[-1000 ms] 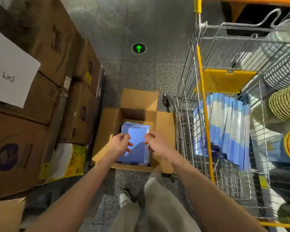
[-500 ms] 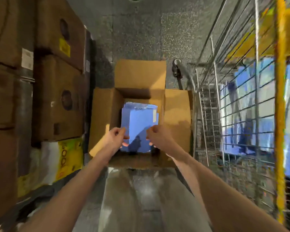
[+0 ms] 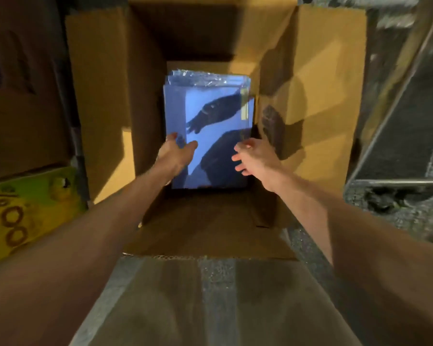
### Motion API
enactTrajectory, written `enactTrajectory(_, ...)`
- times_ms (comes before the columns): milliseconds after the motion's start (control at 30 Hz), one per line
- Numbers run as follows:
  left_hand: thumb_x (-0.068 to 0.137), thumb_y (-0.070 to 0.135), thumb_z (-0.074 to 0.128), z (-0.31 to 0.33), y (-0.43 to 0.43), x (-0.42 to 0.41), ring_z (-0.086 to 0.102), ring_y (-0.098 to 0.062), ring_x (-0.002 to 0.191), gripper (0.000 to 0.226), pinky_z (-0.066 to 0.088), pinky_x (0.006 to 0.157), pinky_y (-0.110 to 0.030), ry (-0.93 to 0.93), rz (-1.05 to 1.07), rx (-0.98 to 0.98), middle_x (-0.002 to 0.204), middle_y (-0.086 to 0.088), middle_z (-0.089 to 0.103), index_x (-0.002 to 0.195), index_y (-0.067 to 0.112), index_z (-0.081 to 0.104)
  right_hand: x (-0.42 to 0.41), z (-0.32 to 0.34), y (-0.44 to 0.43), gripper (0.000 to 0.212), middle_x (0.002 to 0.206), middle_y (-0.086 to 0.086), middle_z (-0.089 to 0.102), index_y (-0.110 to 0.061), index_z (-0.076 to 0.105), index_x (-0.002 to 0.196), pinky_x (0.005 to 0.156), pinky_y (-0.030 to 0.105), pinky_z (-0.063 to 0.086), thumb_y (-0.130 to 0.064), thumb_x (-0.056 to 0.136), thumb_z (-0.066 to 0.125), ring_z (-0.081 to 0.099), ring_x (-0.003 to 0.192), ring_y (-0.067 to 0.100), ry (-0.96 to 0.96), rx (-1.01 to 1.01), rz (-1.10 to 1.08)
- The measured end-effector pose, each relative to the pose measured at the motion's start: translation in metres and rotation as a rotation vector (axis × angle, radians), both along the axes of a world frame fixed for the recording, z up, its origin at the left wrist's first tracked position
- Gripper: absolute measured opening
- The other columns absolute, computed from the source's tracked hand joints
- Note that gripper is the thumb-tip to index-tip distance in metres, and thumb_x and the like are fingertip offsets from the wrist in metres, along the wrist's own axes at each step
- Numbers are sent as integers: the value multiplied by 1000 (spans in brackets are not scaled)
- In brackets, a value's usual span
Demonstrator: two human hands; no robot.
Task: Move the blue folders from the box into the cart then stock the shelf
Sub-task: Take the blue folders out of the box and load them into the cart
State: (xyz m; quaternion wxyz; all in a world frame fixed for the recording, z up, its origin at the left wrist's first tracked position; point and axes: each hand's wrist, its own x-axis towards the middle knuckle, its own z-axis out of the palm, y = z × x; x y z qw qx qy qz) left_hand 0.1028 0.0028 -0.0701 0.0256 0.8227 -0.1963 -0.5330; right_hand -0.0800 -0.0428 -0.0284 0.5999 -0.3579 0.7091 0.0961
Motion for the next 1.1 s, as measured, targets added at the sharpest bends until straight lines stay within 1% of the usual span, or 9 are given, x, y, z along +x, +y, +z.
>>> enactTrajectory(67, 96, 37, 63, -27, -2, -2, 49, -33, 134, 72, 42, 107, -37, -56, 3, 1, 150, -14, 46, 152, 7, 30, 0, -27, 3, 19, 102, 10, 73, -17, 61, 105, 78, 38, 59, -32, 103, 48, 71, 84, 24, -2, -5, 25)
enactTrajectory(367, 88, 46, 67, -92, -1, -7, 45, -34, 133, 80, 44, 107, -43, -258, 161, -33, 147, -14, 43, 150, 9, 32, -4, -96, 9, 18, 110, 7, 69, -20, 60, 109, 92, 49, 56, -33, 101, 51, 68, 99, 27, 62, -9, 93)
enactTrajectory(433, 87, 47, 67, -87, -4, -13, 44, -33, 135, 86, 44, 108, -45, -233, 152, 7, 151, -12, 38, 154, 11, 27, -4, -98, 10, 27, 117, 8, 68, -17, 58, 121, 94, 48, 55, -33, 100, 51, 67, 104, 28, 79, -2, 80)
enactTrajectory(533, 87, 43, 67, -76, -10, -18, 53, -32, 123, 74, 51, 98, -46, -185, 143, 24, 147, -9, 40, 149, 15, 36, 2, -94, 10, 30, 117, 7, 68, -16, 56, 123, 93, 49, 55, -34, 99, 51, 66, 105, 28, 79, -15, 51)
enactTrajectory(667, 86, 37, 63, -58, -18, -27, 62, -25, 110, 53, 55, 85, -38, -126, 157, -27, 126, -1, 62, 137, 27, 52, 16, -77, -5, 39, 113, 2, 67, -17, 59, 122, 92, 49, 55, -46, 96, 51, 65, 104, 26, 51, -102, 10)
enactTrajectory(833, 87, 15, 65, -21, -15, -40, 70, -7, 87, 37, 59, 74, -27, 170, 283, -206, 102, 10, 73, 122, 26, 67, 35, -52, -34, 83, 142, 6, 55, -23, 42, 147, 104, 47, 48, -70, 82, 61, 55, 127, 29, 15, -203, -7)
enactTrajectory(900, 86, -4, 54, -2, -12, -48, 67, -2, 84, 47, 50, 69, -15, 365, 171, -232, 104, 9, 72, 120, 25, 68, 35, -46, -43, 80, 146, 4, 53, -26, 36, 152, 109, 42, 43, -59, 86, 66, 52, 131, 27, 16, -243, 22)
enactTrajectory(967, 80, -18, 40, 3, -7, -54, 65, -9, 93, 66, 46, 67, -14, 486, 71, -222, 113, 6, 69, 121, 27, 65, 27, -46, -45, 71, 144, 1, 56, -33, 32, 154, 108, 41, 45, -46, 92, 65, 54, 130, 24, 38, -273, 65)
enactTrajectory(1100, 88, -8, 45, -14, -5, -32, 61, -13, 94, 56, 42, 51, -8, 268, 75, -191, 114, 9, 58, 132, 23, 61, 4, -55, -41, 57, 135, -6, 62, -55, 35, 142, 90, 53, 57, -43, 93, 62, 62, 120, 23, 5, -250, 97)
